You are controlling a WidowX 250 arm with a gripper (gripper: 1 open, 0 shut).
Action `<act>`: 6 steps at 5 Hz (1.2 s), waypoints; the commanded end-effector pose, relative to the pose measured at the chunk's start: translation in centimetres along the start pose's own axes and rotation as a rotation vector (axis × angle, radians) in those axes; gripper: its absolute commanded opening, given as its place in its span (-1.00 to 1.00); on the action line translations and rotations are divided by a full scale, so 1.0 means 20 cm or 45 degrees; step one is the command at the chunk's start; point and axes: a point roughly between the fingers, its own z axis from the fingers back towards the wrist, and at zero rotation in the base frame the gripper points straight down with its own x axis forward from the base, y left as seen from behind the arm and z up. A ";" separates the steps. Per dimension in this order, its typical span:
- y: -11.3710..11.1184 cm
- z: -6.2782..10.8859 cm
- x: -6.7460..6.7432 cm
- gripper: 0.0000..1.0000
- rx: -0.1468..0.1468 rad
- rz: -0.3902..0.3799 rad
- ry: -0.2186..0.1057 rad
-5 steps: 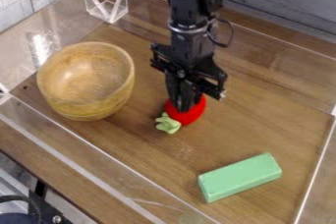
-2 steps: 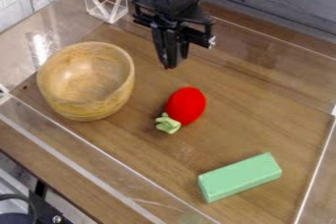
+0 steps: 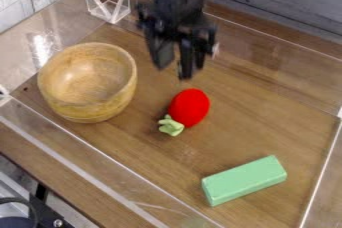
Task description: Move the red object to the left side of the table
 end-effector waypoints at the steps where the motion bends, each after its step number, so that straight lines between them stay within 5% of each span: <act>1: -0.05 -0.02 0.01 1.00 0.003 -0.030 -0.033; 4: -0.07 -0.23 -0.01 1.00 0.013 -0.036 0.032; 5: -0.07 -0.25 -0.01 -1.00 0.014 -0.033 0.036; 6: -0.06 -0.21 0.00 -1.00 0.019 -0.030 0.033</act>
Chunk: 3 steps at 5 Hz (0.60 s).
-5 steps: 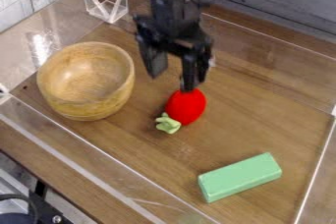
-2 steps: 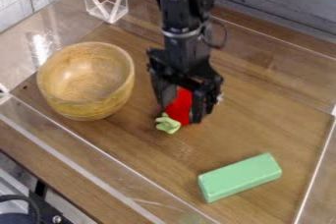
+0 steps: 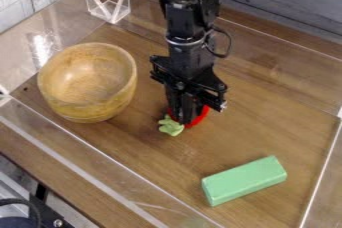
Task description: Move the red object to the left side of the table
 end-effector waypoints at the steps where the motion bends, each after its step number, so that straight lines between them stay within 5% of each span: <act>1: 0.00 0.15 0.04 -1.00 0.013 -0.007 -0.088; 3: 0.12 0.43 0.07 -1.00 -0.005 0.031 -0.197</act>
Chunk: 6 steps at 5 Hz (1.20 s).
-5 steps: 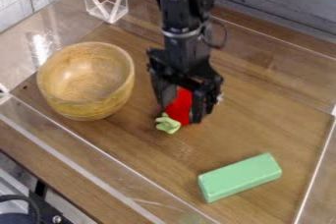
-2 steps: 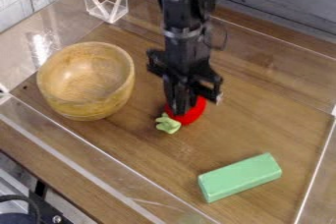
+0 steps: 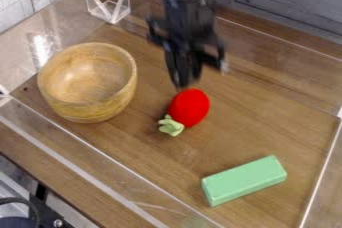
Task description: Move the red object to the left side of the table
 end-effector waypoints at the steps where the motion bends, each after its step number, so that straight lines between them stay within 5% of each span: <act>1: 0.02 0.15 0.05 -1.00 0.004 -0.006 -0.108; 2: -0.04 0.08 0.01 1.00 -0.007 -0.051 -0.081; 4: -0.14 -0.06 -0.04 1.00 -0.023 -0.113 -0.036; 6: -0.13 -0.18 -0.01 1.00 -0.026 -0.072 -0.079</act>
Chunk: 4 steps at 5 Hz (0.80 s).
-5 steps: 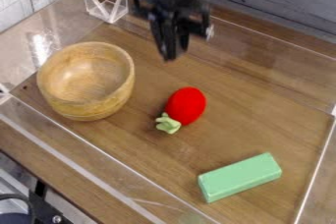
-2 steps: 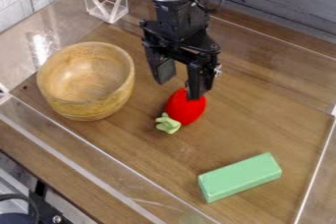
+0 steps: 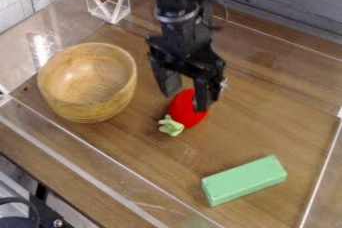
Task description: Move the red object to the left side of the table
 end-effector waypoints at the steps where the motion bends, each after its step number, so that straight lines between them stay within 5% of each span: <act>1: -0.01 -0.03 0.04 1.00 0.007 0.005 -0.062; 4: 0.04 -0.11 0.08 1.00 0.013 0.047 -0.080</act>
